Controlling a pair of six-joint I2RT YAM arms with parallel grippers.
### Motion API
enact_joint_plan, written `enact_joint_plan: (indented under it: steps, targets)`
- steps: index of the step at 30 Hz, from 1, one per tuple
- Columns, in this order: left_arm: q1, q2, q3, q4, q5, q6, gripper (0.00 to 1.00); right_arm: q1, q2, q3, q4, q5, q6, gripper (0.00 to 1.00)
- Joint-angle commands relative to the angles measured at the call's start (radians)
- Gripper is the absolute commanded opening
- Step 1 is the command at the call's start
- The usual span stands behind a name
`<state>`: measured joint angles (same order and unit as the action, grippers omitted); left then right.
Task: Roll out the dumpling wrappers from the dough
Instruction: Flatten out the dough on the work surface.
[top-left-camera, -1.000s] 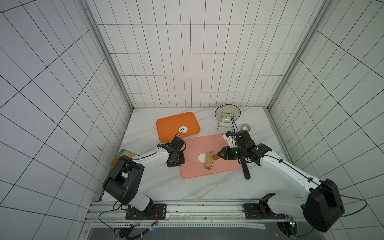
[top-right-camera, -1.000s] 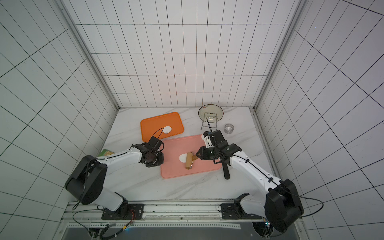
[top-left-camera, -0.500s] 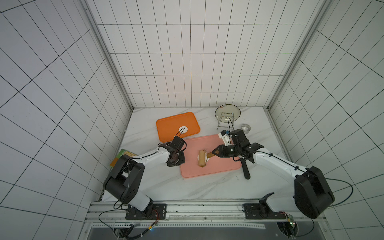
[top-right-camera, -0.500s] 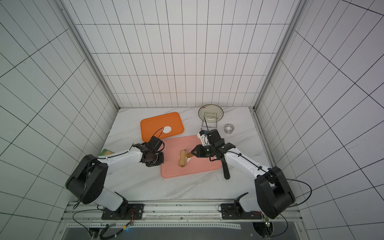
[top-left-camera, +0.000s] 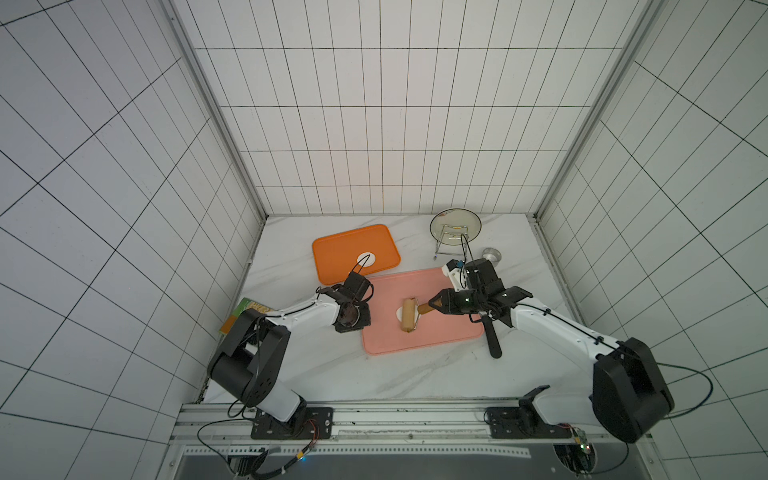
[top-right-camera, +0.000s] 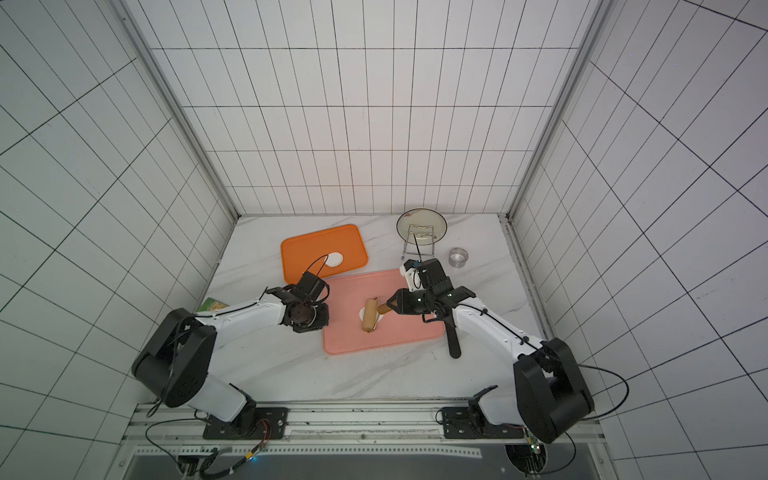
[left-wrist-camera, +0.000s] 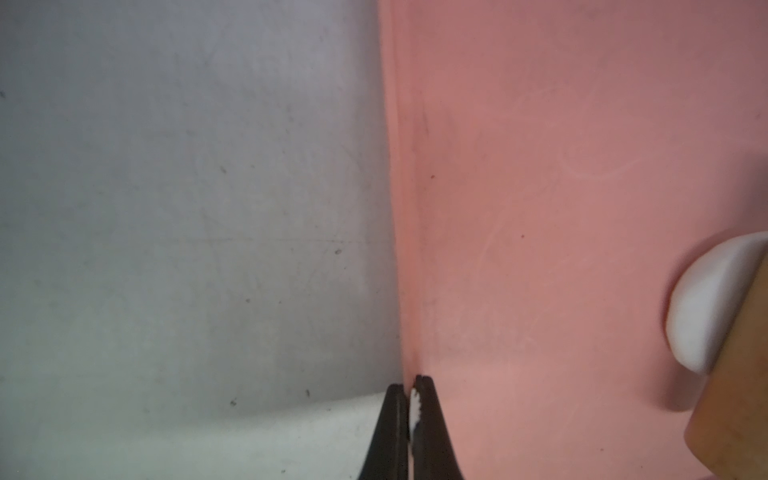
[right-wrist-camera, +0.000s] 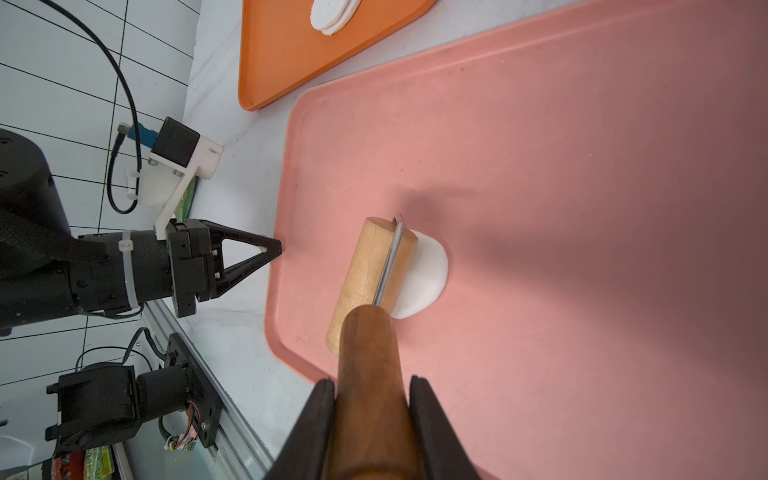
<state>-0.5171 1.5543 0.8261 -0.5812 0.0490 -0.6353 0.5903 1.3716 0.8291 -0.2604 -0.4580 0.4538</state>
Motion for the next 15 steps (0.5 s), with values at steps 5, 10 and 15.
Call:
enact_joint_plan:
  steps: [5,10,15]
  targets:
    - [-0.007,0.011,0.004,0.023,0.003,0.017,0.0,0.011,0.145,-0.062,-0.141,0.3,-0.019,0.0]
    - [-0.006,0.012,0.009,0.023,0.004,0.02,0.0,0.012,0.174,-0.067,-0.115,0.306,-0.014,0.0]
    - [-0.006,0.017,0.012,0.023,0.006,0.02,0.0,0.022,0.209,-0.06,-0.094,0.304,-0.009,0.0]
